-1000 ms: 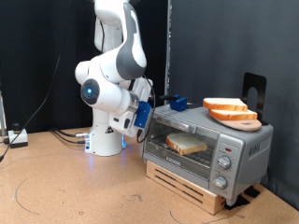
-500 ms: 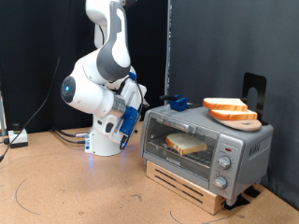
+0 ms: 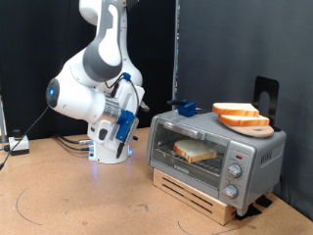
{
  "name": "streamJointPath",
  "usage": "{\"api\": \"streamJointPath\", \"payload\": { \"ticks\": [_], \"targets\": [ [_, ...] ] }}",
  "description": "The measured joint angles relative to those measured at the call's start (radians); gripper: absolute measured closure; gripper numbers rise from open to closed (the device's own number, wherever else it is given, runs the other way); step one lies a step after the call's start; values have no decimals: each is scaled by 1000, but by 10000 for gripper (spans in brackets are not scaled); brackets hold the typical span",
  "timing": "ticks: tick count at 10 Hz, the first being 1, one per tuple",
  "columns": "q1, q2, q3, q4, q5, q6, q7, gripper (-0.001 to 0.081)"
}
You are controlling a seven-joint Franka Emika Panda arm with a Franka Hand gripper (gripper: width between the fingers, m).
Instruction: Make a piece of toast with the oven
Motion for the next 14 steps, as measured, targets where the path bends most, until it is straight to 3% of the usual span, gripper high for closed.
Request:
{"api": "streamJointPath", "payload": {
  "ticks": [4, 6, 7, 10, 12, 14],
  "targets": [
    [-26, 137, -37, 184, -33, -113, 17, -2],
    [-30, 167, -48, 217, 36, -47, 112, -2],
    [-30, 167, -47, 217, 27, -56, 92, -2],
    [-22, 220, -17, 264, 102, -102, 72, -2],
    [-4, 315, 19, 375, 34, -218, 79, -2],
    [23, 367, 38, 436, 14, -182, 79, -2]
  ]
}}
